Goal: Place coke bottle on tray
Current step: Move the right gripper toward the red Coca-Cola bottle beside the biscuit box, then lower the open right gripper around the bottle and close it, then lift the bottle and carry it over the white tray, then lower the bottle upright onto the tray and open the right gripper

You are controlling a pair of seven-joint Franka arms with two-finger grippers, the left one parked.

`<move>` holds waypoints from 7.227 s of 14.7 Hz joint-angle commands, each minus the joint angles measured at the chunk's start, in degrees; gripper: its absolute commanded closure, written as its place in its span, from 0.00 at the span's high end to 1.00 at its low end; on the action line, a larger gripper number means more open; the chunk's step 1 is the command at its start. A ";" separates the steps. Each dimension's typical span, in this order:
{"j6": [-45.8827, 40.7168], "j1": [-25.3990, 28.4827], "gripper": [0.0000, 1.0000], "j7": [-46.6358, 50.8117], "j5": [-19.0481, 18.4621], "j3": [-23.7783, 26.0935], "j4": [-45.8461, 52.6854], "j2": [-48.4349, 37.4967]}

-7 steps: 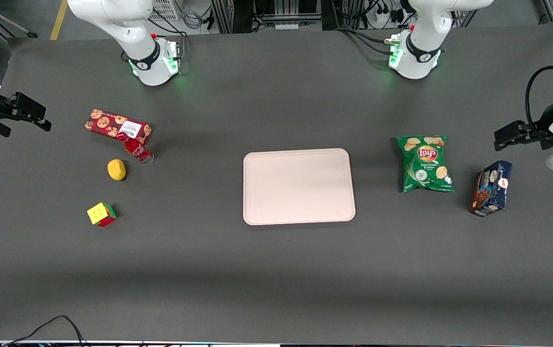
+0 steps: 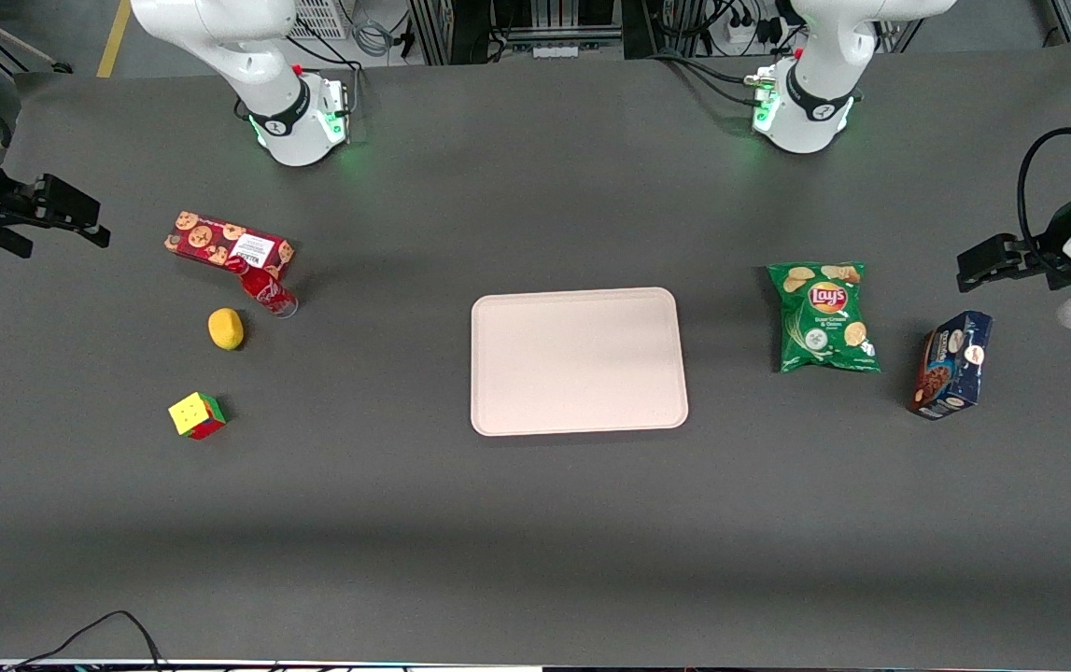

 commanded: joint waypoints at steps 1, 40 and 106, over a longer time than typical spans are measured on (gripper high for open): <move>3.56 0.57 1.00 2.55 -1.19 0.94 -11.65 -5.69; 45.17 0.75 0.00 0.09 -1.90 2.17 -53.45 -6.24; 20.92 12.10 1.00 62.59 -19.22 33.37 16.52 40.45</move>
